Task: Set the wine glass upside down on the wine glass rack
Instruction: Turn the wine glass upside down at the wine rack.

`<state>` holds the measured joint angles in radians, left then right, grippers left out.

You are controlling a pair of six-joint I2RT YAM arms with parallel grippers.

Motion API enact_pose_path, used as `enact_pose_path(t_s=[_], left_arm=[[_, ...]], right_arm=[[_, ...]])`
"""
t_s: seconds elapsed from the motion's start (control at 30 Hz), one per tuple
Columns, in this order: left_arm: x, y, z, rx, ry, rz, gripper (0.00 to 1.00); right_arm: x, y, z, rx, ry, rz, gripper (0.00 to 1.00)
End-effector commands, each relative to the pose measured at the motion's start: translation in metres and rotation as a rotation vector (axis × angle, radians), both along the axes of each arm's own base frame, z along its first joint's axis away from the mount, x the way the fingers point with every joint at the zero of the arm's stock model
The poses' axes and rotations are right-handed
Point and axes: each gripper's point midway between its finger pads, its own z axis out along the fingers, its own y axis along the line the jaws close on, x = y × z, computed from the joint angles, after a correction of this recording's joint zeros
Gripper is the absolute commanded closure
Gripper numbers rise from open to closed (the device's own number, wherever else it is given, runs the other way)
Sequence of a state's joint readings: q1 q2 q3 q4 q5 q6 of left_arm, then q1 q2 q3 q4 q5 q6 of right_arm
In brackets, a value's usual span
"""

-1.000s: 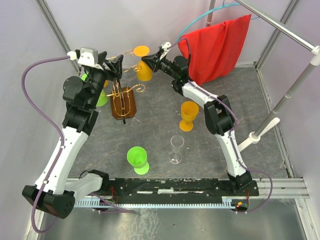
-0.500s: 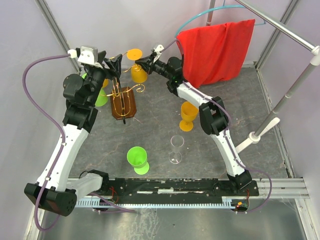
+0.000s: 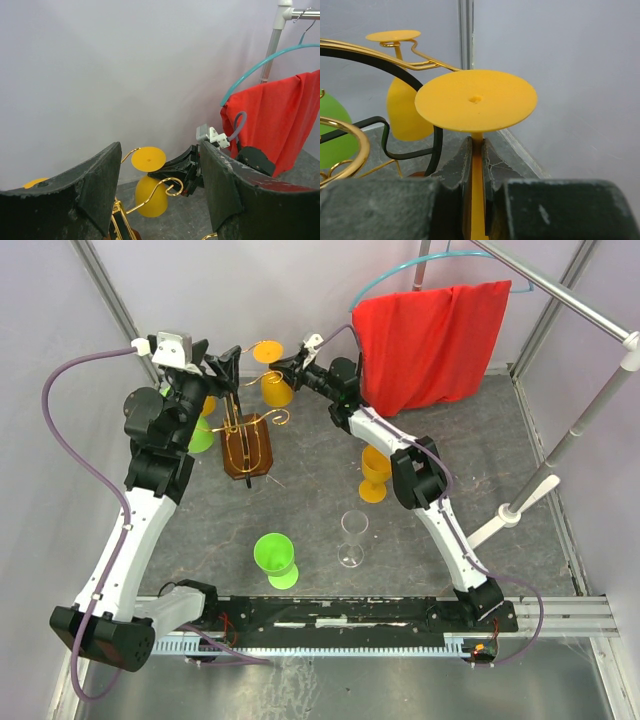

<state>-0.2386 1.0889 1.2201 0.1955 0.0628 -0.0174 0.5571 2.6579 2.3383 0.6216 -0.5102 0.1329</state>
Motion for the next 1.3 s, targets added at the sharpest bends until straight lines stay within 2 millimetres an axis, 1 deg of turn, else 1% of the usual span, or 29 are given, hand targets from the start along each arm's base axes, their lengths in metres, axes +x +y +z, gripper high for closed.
enact_pose_path(t_s=[0.0,0.13,0.37,0.67,0.83,1.1,1.27], left_arm=[[-0.004,0.001,0.019,-0.045,-0.066,-0.014,0.29],[-0.001,0.002,0.015,-0.050,-0.057,-0.010,0.29],[0.005,0.003,0.011,-0.054,-0.046,-0.010,0.29],[0.005,0.003,0.009,-0.057,-0.042,-0.015,0.29],[0.004,0.000,0.004,-0.070,-0.031,-0.034,0.29],[0.004,-0.001,0.000,-0.076,-0.026,-0.041,0.30],[0.007,-0.002,-0.006,-0.089,-0.013,-0.045,0.30]], right_arm=[[0.002,0.002,0.036,0.047,-0.088,-0.032,0.99],[0.004,0.004,0.033,0.050,-0.092,-0.045,0.99],[0.004,0.006,0.035,0.064,-0.103,-0.043,0.99],[-0.002,0.017,0.032,0.059,-0.113,-0.042,0.99],[-0.003,0.021,0.034,0.062,-0.127,-0.061,0.99],[0.004,0.021,0.034,0.070,-0.145,-0.123,0.99],[0.007,0.021,0.035,0.073,-0.155,-0.146,0.99]])
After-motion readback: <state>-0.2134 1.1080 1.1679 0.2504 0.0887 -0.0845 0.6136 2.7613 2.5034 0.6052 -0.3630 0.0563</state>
